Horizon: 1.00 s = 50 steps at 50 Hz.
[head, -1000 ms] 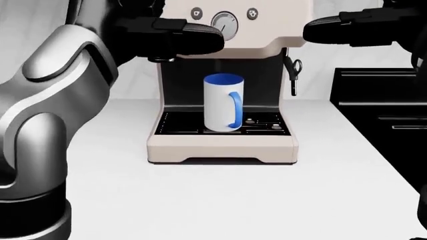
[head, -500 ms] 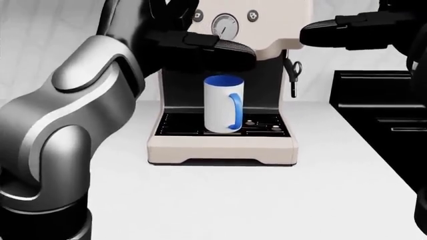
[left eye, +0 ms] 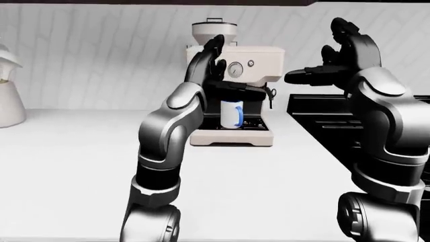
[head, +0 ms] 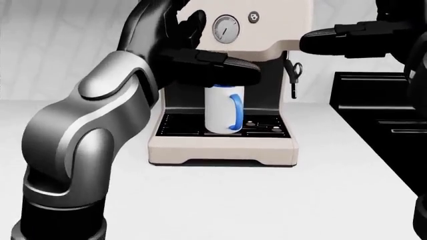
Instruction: Press the button on the coffee machine to serve coffee.
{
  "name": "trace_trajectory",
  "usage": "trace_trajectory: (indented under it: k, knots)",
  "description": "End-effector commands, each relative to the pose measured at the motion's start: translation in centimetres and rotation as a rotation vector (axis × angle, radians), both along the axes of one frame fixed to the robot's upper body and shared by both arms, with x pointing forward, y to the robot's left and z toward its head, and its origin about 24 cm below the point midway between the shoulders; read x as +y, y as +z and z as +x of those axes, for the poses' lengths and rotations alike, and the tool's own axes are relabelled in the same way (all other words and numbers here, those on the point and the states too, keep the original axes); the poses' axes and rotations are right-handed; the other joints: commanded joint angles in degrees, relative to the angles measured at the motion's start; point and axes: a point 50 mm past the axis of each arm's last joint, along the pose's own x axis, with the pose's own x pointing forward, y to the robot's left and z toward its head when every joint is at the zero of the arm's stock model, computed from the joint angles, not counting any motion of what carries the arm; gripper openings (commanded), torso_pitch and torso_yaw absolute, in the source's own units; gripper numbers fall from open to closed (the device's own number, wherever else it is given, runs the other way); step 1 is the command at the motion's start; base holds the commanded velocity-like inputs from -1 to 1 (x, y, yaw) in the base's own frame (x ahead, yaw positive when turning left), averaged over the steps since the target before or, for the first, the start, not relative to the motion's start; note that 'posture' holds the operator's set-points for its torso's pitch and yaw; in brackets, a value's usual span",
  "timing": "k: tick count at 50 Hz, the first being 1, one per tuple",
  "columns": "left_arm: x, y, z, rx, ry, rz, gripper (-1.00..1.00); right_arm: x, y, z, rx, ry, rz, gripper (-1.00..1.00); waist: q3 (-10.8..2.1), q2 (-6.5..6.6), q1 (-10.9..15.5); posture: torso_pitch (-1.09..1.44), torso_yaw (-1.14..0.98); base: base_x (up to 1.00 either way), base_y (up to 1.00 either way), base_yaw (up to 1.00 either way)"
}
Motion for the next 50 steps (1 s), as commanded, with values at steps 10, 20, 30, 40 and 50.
trace_trajectory:
  k: [10, 20, 30, 40, 50]
  knots:
    - [0.0, 1.9, 0.8, -0.085, 0.010, -0.027, 1.00, -0.1, 1.8, -0.5, -0.086, -0.002, -0.008, 1.00, -0.26, -0.41, 0.0, -0.61, 0.00, 0.00, 0.00, 0.00]
    - [-0.1, 2.3, 2.0, -0.087, 0.009, -0.014, 1.00, -0.2, 1.8, -0.7, -0.088, -0.005, -0.005, 1.00, -0.27, -0.55, 0.0, -0.61, 0.00, 0.00, 0.00, 0.00]
    - [0.0, 2.4, 3.1, -0.080, 0.016, -0.011, 1.00, -0.3, 1.6, -0.6, -0.087, -0.005, -0.003, 1.00, -0.30, -0.59, 0.0, -0.61, 0.00, 0.00, 0.00, 0.00]
    - [-0.1, 1.8, 3.5, -0.066, 0.015, 0.000, 1.00, -0.3, 1.5, -0.6, -0.089, -0.004, 0.000, 1.00, -0.36, -0.64, -0.1, -0.61, 0.00, 0.00, 0.00, 0.00]
    - [-0.2, 0.8, 4.3, -0.050, 0.017, -0.003, 1.00, -0.4, 1.2, -0.8, -0.085, -0.007, 0.000, 1.00, -0.41, -0.75, -0.1, -0.61, 0.00, 0.00, 0.00, 0.00]
